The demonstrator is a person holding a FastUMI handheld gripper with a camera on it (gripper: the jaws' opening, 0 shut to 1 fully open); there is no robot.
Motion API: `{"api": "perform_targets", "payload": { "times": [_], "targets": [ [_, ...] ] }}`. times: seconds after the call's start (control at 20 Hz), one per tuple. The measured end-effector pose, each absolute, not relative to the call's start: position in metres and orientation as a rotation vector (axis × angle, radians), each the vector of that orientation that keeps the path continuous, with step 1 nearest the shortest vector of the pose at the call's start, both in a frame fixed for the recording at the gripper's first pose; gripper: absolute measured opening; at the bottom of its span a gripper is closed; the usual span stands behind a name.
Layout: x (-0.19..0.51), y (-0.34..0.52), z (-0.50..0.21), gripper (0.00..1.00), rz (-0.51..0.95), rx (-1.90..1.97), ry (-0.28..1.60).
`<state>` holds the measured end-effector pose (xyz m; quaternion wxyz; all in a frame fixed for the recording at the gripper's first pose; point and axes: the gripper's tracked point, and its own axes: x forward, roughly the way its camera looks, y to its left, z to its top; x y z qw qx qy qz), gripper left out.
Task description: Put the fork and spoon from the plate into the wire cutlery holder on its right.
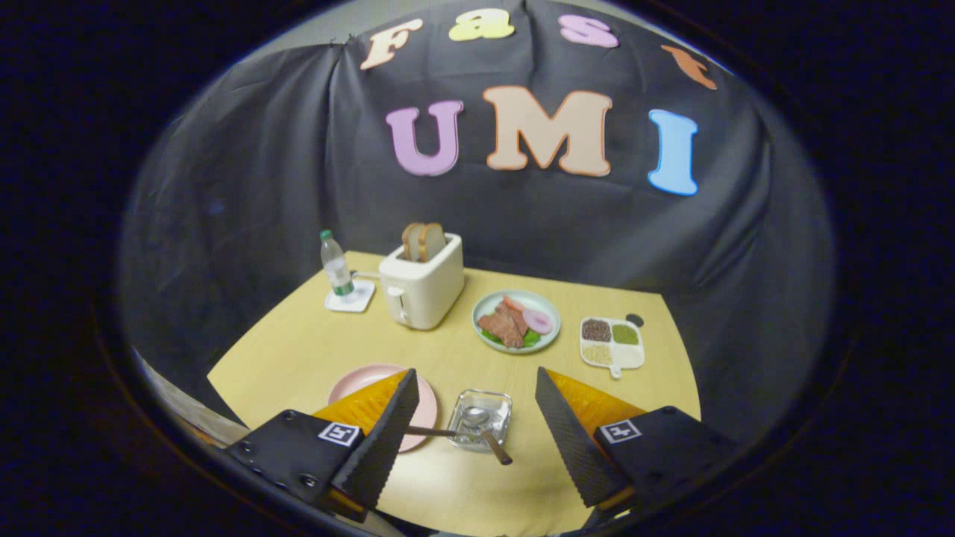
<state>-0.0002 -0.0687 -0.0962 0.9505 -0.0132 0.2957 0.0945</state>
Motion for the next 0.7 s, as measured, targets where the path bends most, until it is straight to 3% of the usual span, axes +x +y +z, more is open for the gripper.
{"api": "perform_targets", "payload": {
  "times": [0.35,0.7],
  "targets": [
    [-0.030,-0.040,-0.045,1.00,0.087,0.046,0.260],
    [-0.043,-0.030,-0.008,1.00,-0.006,0.023,0.037]
  ]
}}
